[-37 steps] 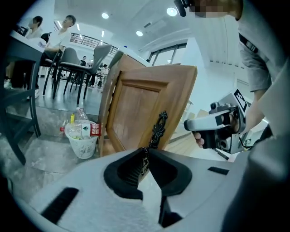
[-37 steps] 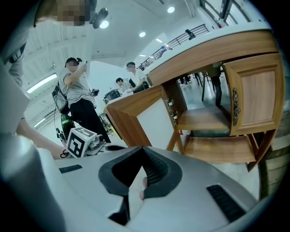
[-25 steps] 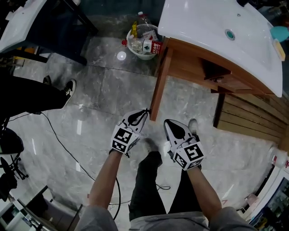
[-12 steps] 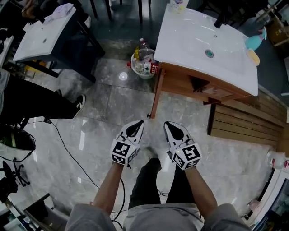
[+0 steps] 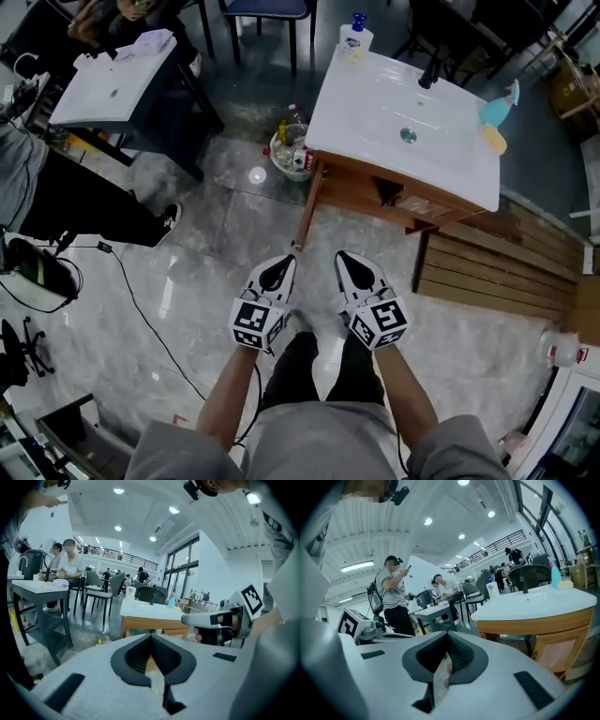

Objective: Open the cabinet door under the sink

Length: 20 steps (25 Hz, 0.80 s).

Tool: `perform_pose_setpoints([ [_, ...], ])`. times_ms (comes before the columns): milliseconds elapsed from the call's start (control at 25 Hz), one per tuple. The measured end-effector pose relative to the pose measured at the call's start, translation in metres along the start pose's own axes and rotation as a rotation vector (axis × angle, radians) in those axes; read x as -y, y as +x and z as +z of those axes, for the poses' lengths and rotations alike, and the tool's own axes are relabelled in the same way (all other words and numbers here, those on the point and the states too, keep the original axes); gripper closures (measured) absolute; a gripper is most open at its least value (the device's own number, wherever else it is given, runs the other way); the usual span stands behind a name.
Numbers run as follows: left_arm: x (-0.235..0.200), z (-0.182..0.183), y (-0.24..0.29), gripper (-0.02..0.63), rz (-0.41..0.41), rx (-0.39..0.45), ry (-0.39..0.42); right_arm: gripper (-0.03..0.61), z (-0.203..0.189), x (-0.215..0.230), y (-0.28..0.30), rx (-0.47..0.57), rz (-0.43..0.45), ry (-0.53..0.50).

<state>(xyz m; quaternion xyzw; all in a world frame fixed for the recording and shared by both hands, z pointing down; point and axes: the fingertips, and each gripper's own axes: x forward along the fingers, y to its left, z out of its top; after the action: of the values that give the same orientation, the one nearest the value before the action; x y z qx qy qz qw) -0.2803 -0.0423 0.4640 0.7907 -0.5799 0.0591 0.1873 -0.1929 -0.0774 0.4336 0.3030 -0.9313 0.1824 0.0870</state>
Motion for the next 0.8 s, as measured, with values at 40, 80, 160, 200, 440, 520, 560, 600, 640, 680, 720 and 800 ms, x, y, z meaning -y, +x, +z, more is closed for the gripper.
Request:
perform_pose_setpoints([
  [40,0.006,0.008,-0.002,0.607,0.006,0.005,0.007,0.569,0.007,-0.001,-0.004,0.003,0.005,-0.001],
  [80,0.012,0.017,-0.005,0.607,0.012,0.011,0.015,0.569,0.013,-0.003,-0.009,0.006,0.01,-0.002],
  [160,0.022,0.038,-0.01,0.607,0.025,0.032,0.029,0.569,0.027,-0.007,-0.017,0.016,0.025,-0.005],
  [200,0.027,0.049,-0.013,0.607,0.033,0.045,0.036,0.569,0.035,-0.01,-0.021,0.023,0.034,-0.01],
  [440,0.06,0.116,-0.029,0.607,0.055,0.119,0.113,0.569,0.086,-0.029,-0.045,0.066,0.087,-0.06],
  [520,0.071,0.137,-0.035,0.607,0.066,0.148,0.133,0.569,0.104,-0.034,-0.053,0.085,0.106,-0.076],
  [560,0.077,0.147,-0.038,0.607,0.071,0.163,0.141,0.569,0.113,-0.036,-0.059,0.095,0.115,-0.086],
  [600,0.084,0.157,-0.04,0.607,0.074,0.177,0.15,0.569,0.121,-0.038,-0.064,0.106,0.123,-0.097],
  [640,0.091,0.168,-0.041,0.607,0.077,0.189,0.16,0.569,0.13,-0.039,-0.069,0.116,0.129,-0.109],
  [680,0.099,0.178,-0.043,0.607,0.08,0.202,0.169,0.569,0.138,-0.039,-0.075,0.128,0.133,-0.119],
  [720,0.106,0.188,-0.044,0.607,0.082,0.214,0.178,0.569,0.146,-0.039,-0.08,0.141,0.136,-0.127],
  [800,0.118,0.203,-0.046,0.607,0.086,0.233,0.194,0.569,0.163,-0.039,-0.09,0.171,0.137,-0.14],
])
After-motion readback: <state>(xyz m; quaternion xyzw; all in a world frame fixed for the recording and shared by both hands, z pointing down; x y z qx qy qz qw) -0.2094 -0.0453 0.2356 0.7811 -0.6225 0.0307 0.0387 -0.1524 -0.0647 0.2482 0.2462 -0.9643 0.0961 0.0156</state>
